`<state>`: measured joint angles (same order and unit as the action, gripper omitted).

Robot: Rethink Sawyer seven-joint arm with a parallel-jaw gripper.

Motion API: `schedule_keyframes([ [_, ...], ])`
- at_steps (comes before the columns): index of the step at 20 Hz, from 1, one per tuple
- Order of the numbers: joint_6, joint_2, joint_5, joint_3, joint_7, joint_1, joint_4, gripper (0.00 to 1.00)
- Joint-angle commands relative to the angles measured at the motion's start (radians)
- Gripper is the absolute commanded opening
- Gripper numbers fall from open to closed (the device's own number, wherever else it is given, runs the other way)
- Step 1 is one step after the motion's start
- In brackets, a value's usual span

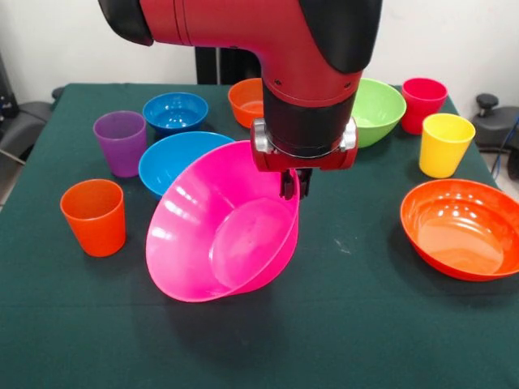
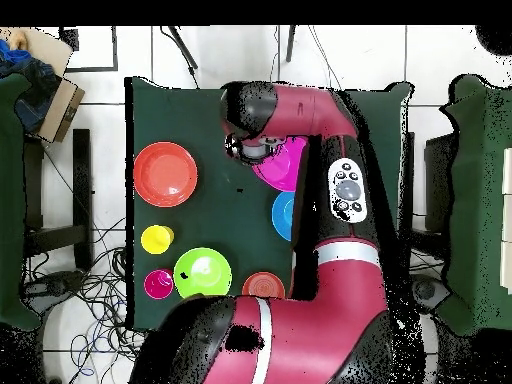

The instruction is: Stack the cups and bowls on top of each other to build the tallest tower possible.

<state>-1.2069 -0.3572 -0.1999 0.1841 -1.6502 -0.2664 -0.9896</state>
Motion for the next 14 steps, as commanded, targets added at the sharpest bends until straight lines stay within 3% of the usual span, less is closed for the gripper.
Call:
schedule_keyframes([
  [1,-0.119,0.048,-0.008,0.019,-0.032,-0.011,0.098,0.0],
  [14,-0.139,0.064,-0.005,0.02,-0.028,-0.011,0.134,0.0],
])
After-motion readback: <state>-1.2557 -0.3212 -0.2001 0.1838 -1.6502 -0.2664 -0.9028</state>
